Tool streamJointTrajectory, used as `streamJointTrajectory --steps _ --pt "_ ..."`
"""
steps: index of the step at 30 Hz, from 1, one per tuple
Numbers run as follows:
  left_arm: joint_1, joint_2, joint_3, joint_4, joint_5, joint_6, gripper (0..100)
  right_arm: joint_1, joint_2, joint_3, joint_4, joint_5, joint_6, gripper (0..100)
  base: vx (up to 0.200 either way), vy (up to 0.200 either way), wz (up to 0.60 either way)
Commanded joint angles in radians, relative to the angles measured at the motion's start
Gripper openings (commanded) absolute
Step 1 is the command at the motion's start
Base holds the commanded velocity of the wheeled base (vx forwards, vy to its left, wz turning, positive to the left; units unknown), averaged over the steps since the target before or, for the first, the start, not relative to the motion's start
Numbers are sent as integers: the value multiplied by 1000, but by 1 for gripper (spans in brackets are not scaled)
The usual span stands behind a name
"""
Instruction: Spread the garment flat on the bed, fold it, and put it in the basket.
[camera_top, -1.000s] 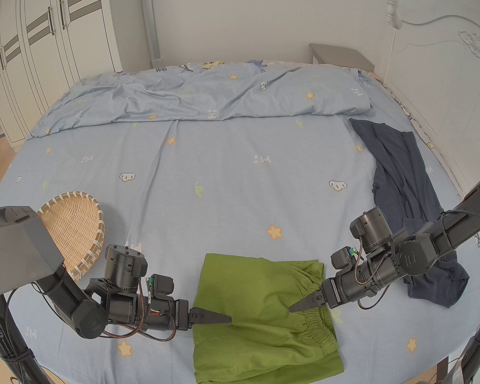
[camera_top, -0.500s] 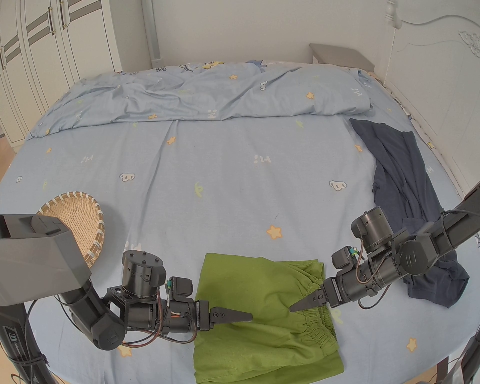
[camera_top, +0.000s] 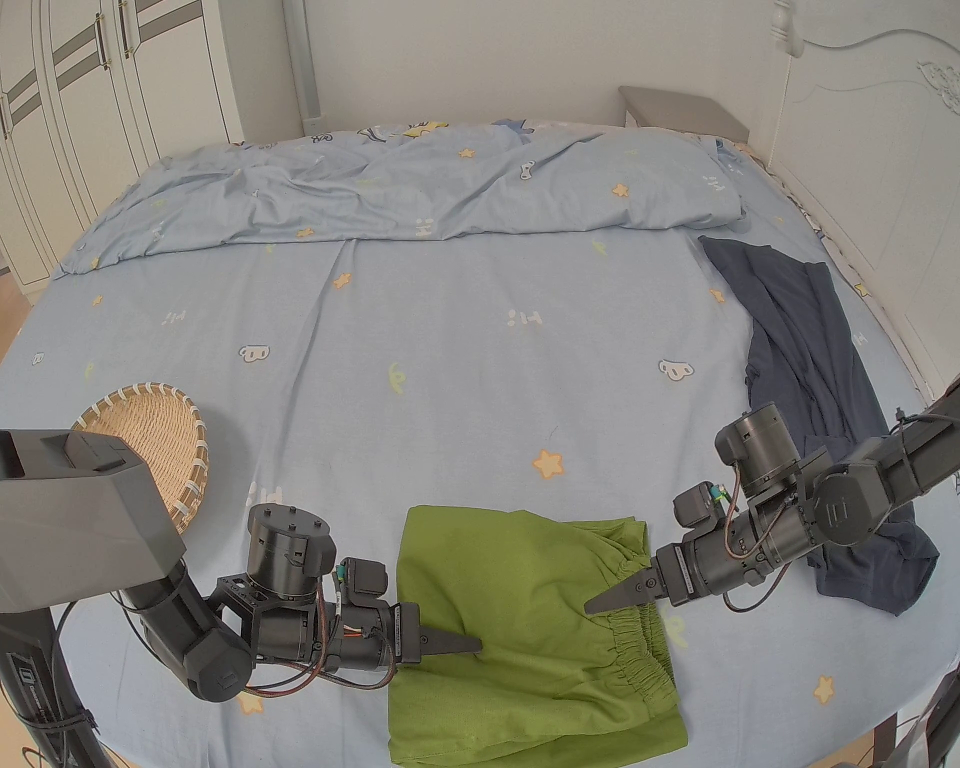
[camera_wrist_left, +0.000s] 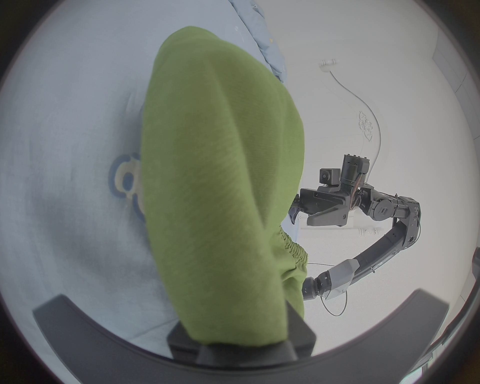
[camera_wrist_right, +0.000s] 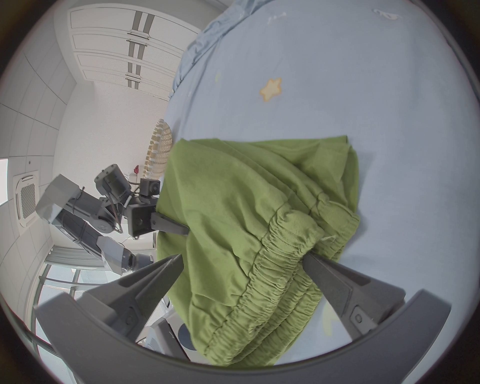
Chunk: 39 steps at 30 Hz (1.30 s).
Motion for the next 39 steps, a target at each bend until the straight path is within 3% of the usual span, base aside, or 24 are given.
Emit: streamJointTrajectory --steps 1,4,8,13,14,15,17,18,20,21,23,29,33,34,39 --pt "2 -80 -4 32 -7 0 0 -19 -126 -7 3 19 42 100 0 0 0" --pt "10 -142 -21 110 -8 0 0 -56 -184 1 6 30 78 100 0 0 0" --pt "42 -244 -123 312 -8 11 0 -142 -267 7 24 61 82 100 0 0 0" --pt "50 -335 -281 662 -10 158 0 -179 -298 -22 67 79 82 100 0 0 0" --pt "50 -335 -281 662 -10 158 0 -179 -298 -22 67 79 82 100 0 0 0" --pt "63 -352 -360 809 -10 230 0 -179 -296 -16 70 82 78 100 0 0 0" --pt "74 -355 -393 874 -10 255 0 -179 -290 -16 72 81 75 100 0 0 0" --pt "96 -373 -439 992 -13 292 0 -187 -293 -14 74 81 76 100 0 0 0" --pt "96 -373 -439 992 -13 292 0 -187 -293 -14 74 81 76 100 0 0 0" --pt "122 -389 -470 1096 -31 353 0 -190 -287 -11 74 81 73 100 0 0 0" --pt "149 -390 -472 1105 -31 370 0 -190 -287 -8 74 81 70 100 0 0 0" --pt "227 -439 -507 1127 -31 369 0 -188 -287 -8 75 82 65 100 0 0 0" --pt "243 -458 -558 1213 -31 369 0 -180 -293 -7 77 82 65 100 0 200 0" --pt "244 -467 -613 1306 -27 373 0 -176 -298 -7 86 82 65 100 0 200 0" --pt "241 -476 -706 1472 -19 384 0 -176 -318 -8 97 82 65 100 0 200 0"
